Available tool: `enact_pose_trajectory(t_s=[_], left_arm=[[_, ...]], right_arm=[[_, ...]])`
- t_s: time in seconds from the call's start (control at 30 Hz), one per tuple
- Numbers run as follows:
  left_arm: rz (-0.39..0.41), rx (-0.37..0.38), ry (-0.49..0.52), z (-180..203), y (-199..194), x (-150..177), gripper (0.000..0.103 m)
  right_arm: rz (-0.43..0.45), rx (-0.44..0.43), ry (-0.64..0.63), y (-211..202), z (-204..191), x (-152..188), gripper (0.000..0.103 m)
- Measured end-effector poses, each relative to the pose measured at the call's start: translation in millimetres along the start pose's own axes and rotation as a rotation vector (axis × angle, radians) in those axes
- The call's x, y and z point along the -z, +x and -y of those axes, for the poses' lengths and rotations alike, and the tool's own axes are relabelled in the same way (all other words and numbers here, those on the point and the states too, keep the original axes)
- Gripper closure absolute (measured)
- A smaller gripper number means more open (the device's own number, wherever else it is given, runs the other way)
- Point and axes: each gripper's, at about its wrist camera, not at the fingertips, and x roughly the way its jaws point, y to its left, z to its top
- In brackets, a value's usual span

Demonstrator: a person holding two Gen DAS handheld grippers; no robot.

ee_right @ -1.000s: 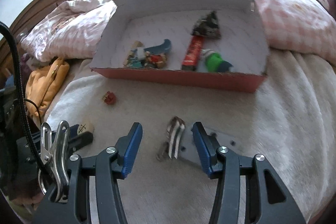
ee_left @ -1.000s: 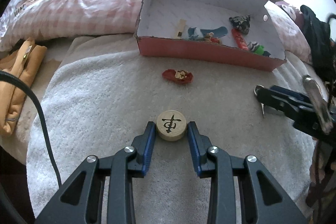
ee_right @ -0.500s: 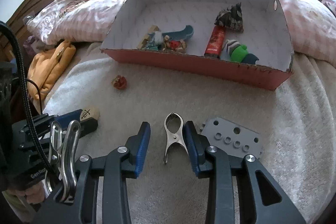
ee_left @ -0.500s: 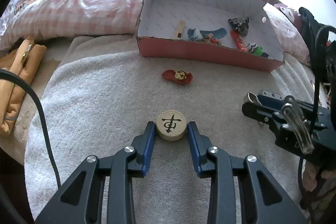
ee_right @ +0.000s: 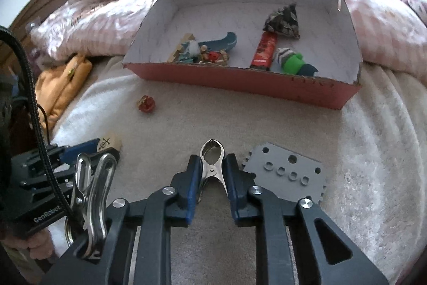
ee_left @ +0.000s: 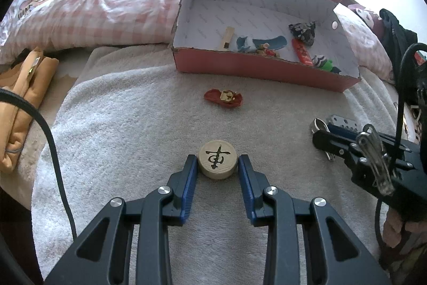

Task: Organize objects
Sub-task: 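Carry the wooden disc and spring clip with both grippers over the shoebox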

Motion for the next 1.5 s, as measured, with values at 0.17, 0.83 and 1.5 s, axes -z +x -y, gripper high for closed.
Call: enact_pose_trajectory(t_s=[0.17, 0.83, 1.5], left_arm=[[0.013, 0.017, 0.006, 3.6, -5.2, -4.5, 0.072], [0.116, 0.037, 0.077, 19.8, -18.6, -70.6, 0.072], [0.152, 0.016, 0.120, 33.5, 26.8, -146.4, 0.072]], right_arm=[[0.003, -0.036, 0.008, -9.9, 1.2, 1.6, 0.082], [0.079, -0.043, 0.040, -37.5, 18.7, -34.8, 0.082], [0.148, 0.041, 0.061, -26.6, 49.6, -96.0, 0.082]])
